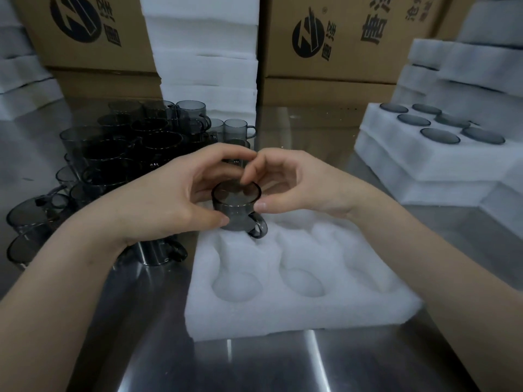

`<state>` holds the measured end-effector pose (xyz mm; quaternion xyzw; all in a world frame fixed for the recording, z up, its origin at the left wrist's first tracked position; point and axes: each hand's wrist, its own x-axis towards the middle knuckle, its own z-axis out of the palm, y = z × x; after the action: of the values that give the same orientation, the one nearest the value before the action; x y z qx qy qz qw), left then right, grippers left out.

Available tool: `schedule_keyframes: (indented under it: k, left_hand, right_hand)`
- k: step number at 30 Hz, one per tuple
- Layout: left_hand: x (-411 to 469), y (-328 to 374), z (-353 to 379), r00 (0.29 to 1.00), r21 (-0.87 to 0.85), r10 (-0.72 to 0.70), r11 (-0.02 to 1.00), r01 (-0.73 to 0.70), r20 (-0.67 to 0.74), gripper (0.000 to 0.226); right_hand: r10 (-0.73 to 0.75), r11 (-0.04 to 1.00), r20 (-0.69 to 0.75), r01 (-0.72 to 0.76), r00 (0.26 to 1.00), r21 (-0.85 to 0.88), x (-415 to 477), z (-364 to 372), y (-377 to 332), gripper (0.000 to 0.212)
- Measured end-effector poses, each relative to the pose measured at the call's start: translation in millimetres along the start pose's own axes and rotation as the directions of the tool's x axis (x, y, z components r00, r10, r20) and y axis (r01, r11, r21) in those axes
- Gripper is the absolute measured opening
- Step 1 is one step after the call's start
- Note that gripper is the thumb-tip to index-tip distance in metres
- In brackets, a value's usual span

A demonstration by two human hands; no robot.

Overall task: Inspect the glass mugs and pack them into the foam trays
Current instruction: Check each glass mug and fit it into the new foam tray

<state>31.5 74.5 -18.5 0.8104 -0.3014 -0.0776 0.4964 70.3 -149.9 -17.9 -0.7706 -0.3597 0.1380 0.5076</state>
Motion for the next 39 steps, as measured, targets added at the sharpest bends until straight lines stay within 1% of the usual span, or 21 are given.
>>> schedule_keyframes:
  k: [4,7,8,11,15,17,20,22,25,27,29,31,33,34,35,36,37,39]
  left_hand:
    - [0,1,1,0.999,0.031,-0.025,0.999,0.023,0.047,0.076]
    - [2,4,3,0.999,-0.014,-0.038,0.999,0.039,0.008,0.065]
    - [2,5,4,0.999,-0.017,-0.044,0.999,0.043,-0.020,0.063]
    - [3,7,7,0.996,0.042,-0.051,0.998,0.054,-0.072,0.070]
    - [4,8,7,0.994,0.102,-0.081,0.991,0.088,-0.071,0.074]
    - [5,6,7,0.991,0.121,-0.112,0.985,0.120,-0.070,0.071]
    - [6,4,9,0.986,0.198,-0.165,0.966,0.166,-0.026,0.068]
    - [5,3,9,0.983,0.237,-0.186,0.954,0.182,-0.005,0.064]
    - [5,6,10,0.982,0.309,-0.188,0.934,0.178,0.004,0.056]
    - [5,7,11,0.983,0.362,-0.182,0.917,0.170,-0.003,0.056]
    - [5,7,13,0.981,0.361,-0.191,0.914,0.185,-0.020,0.059]
    - [6,7,16,0.982,0.302,-0.174,0.934,0.189,-0.077,0.053]
    - [8,8,24,0.974,0.286,-0.109,0.944,0.164,-0.200,0.039]
    - [10,9,29,0.963,0.309,-0.084,0.937,0.164,-0.256,0.040]
    - [13,10,36,0.954,0.341,-0.069,0.924,0.171,-0.291,0.044]
    - [15,11,42,0.953,0.387,-0.066,0.904,0.182,-0.295,0.048]
    - [18,11,47,0.959,0.450,-0.065,0.873,0.189,-0.276,0.050]
    - [21,10,54,0.977,0.600,-0.066,0.780,0.179,-0.205,0.047]
  right_hand:
    - [0.015,0.994,0.012,-0.013,1.000,-0.105,0,3,-1,0.018]
    - [0.014,0.987,0.010,-0.012,1.000,-0.163,0,4,-2,0.018]
    - [0.017,0.981,0.014,-0.014,1.000,-0.192,1,4,-2,0.019]
    - [0.045,0.963,0.024,-0.037,0.999,-0.269,1,4,-4,0.029]
    - [0.107,0.927,0.064,-0.076,0.992,-0.366,-1,6,-6,0.037]
    - [0.127,0.918,0.080,-0.087,0.989,-0.387,-1,7,-8,0.039]
    - [0.164,0.891,0.097,-0.105,0.982,-0.442,1,6,-7,0.039]
    - [0.176,0.895,0.105,-0.115,0.979,-0.431,2,6,-5,0.038]
    - [0.155,0.929,0.095,-0.112,0.983,-0.352,2,3,-2,0.033]
    - [0.134,0.967,0.054,-0.119,0.990,-0.224,1,2,0,0.022]
    - [0.125,0.989,-0.070,-0.129,0.990,-0.069,2,1,1,0.004]
    - [0.174,0.984,-0.250,-0.161,0.952,0.073,6,-1,1,0.012]
    - [0.241,0.963,-0.398,-0.169,0.885,0.208,10,-5,0,0.015]
    - [0.252,0.963,-0.458,-0.174,0.852,0.206,12,-7,-2,0.014]
    - [0.257,0.966,-0.500,-0.200,0.827,0.165,14,-11,-3,0.012]
    - [0.258,0.965,-0.520,-0.239,0.814,0.105,17,-14,-2,0.011]
    - [0.262,0.958,-0.513,-0.283,0.818,0.039,20,-17,-2,0.012]
    - [0.279,0.926,-0.432,-0.359,0.858,-0.115,28,-21,-3,0.023]
